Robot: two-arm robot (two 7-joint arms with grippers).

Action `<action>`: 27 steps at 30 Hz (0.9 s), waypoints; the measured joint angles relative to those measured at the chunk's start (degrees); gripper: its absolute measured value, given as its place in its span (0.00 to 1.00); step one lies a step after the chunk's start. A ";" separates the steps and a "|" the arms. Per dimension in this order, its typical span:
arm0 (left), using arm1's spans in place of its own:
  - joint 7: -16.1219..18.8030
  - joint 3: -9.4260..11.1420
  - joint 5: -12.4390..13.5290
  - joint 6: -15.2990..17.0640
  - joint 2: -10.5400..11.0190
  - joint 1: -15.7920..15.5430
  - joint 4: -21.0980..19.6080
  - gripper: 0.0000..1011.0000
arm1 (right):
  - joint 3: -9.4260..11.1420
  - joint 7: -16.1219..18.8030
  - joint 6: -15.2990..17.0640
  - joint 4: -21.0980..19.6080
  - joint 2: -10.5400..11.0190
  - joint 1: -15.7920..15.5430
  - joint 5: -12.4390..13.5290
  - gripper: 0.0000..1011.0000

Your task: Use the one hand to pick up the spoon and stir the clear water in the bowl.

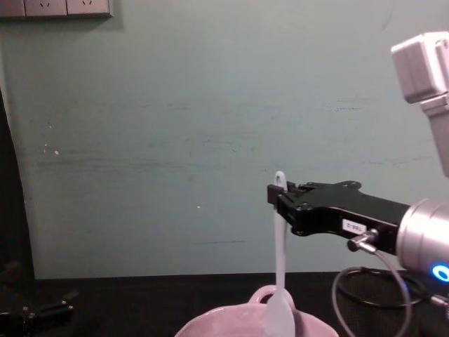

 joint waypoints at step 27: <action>0.00 0.00 0.00 0.00 0.00 0.00 0.00 1.00 | -2.49 5.89 5.04 -4.67 0.84 -1.81 7.61 0.11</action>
